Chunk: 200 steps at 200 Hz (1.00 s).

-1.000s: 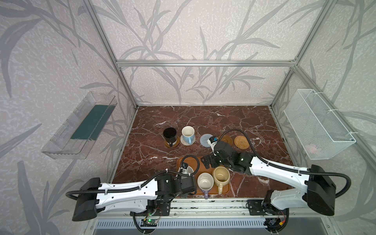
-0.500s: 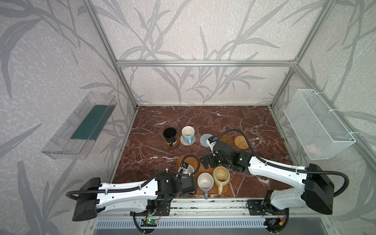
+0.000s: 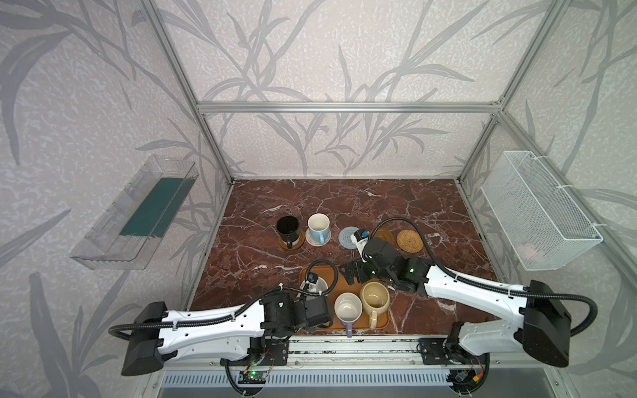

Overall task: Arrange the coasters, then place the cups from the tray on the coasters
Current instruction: 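Lift the white speckled mug off the tray with the left gripper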

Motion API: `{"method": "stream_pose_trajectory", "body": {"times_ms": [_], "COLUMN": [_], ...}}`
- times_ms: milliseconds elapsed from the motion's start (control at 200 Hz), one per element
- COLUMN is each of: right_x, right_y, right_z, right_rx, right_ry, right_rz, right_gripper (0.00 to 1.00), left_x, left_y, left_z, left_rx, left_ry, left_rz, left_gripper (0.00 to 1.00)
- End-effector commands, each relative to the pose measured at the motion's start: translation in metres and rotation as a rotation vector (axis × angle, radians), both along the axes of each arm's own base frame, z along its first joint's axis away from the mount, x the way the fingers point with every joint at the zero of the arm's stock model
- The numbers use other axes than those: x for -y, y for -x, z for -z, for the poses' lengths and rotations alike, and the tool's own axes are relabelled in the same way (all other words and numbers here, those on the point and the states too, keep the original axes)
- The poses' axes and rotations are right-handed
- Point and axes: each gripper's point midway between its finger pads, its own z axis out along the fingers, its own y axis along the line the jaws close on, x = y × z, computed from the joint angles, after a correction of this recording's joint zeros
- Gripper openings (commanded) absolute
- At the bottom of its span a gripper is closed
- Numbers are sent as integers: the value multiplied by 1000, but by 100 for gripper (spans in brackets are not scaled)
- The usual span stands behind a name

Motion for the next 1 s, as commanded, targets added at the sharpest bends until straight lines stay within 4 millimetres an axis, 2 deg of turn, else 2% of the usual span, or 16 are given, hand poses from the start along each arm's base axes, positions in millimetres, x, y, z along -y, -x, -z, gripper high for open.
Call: {"method": "stream_pose_trajectory", "body": {"times_ms": [0,220,455,625,855,995], "right_x": [4,13,14,20,36,42], "right_y": [-3,-5,-1,0,1,4], "right_z": [-13,-19,-36,-47,-62,-67], "right_rx": [50,84,124,153,219,243], "right_ry": [-26,-29,-86,-114,-151,-164], "right_rz": [15,44,23,33,75,74], "right_gripper": [97,97,98,99,100,100], "left_x": [2,2,7,21,35,54], "left_y": [-19,-25,-36,-49,-78,-95], "left_z": [-34,-50,-75,-90,-109,-118], "left_rx": [118,155,221,256,275,277], "left_ry": [45,80,69,118,111,136], "left_rz": [-43,-72,-70,-77,-80,-58], "left_gripper": [0,0,0,0,0,0]}}
